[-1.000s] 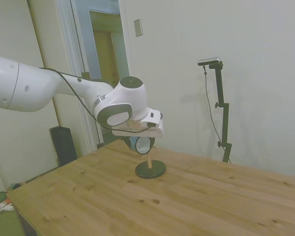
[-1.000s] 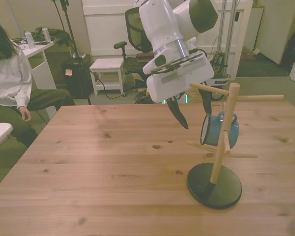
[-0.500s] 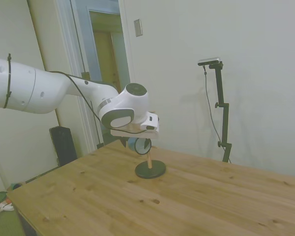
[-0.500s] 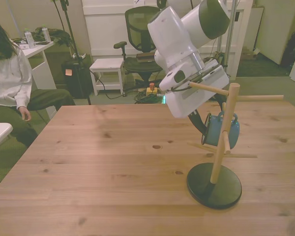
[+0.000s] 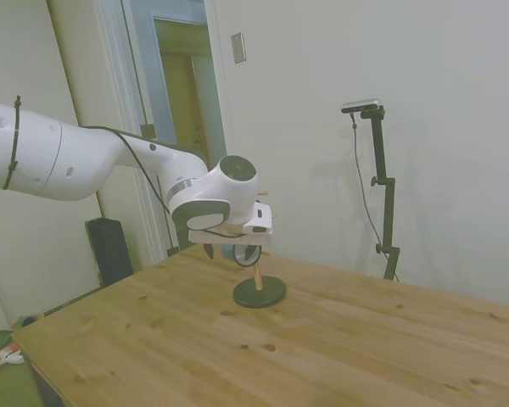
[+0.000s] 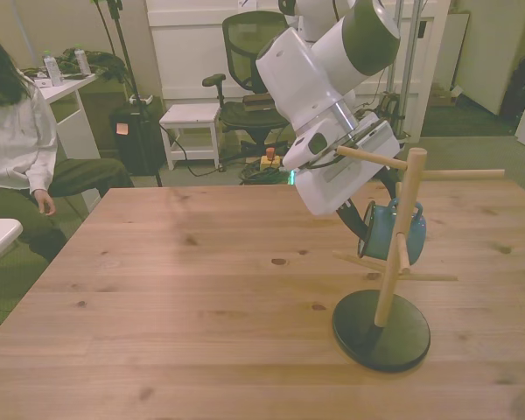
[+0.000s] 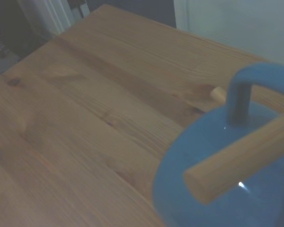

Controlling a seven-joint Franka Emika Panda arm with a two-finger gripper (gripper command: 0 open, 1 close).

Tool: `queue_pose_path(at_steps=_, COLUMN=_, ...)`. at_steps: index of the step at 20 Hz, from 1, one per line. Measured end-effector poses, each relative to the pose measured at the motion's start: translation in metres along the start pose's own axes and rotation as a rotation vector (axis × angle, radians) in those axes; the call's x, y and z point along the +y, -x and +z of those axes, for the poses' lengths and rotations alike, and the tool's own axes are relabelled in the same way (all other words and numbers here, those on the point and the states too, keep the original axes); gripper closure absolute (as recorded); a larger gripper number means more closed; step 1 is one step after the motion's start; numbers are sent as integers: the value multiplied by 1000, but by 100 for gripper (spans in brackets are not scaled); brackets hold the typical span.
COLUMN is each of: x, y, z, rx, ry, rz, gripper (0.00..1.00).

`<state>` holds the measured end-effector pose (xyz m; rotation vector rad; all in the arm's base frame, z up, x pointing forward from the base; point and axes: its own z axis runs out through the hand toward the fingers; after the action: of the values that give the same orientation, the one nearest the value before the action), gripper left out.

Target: Unload the mug

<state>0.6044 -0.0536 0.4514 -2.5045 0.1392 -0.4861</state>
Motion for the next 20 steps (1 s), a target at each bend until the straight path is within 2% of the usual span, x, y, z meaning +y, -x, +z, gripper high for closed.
queue_pose_path(at_steps=20, x=4, y=-4, z=-11, rx=11, ry=-25, rz=-11, gripper=100)
